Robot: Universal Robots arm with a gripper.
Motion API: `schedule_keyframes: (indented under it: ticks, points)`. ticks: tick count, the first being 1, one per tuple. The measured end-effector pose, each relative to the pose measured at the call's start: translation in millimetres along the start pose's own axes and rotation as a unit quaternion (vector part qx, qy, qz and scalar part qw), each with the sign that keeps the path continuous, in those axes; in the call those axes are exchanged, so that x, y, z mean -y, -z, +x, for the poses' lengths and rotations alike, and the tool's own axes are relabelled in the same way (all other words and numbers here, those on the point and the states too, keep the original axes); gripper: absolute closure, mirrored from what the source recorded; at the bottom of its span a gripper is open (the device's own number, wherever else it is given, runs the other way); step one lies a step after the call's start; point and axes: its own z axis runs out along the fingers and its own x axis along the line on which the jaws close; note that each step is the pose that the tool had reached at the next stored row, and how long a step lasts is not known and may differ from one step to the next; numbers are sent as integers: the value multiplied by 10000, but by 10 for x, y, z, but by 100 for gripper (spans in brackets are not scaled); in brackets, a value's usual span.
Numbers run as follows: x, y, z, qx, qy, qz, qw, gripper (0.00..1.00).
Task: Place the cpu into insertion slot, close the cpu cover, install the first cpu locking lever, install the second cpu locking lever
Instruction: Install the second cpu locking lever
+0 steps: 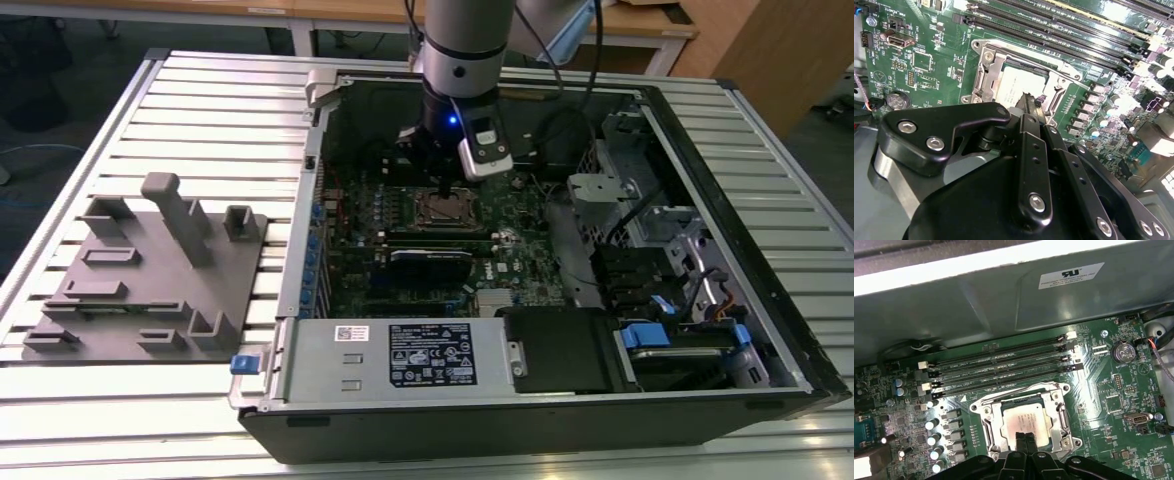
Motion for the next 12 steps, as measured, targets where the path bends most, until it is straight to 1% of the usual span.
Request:
schedule_keyframes:
  ticks: [4,12]
  points:
    - [-2,31,0,0,0,0,10000,90]
    - [0,38,-1,0,0,1,10000,90]
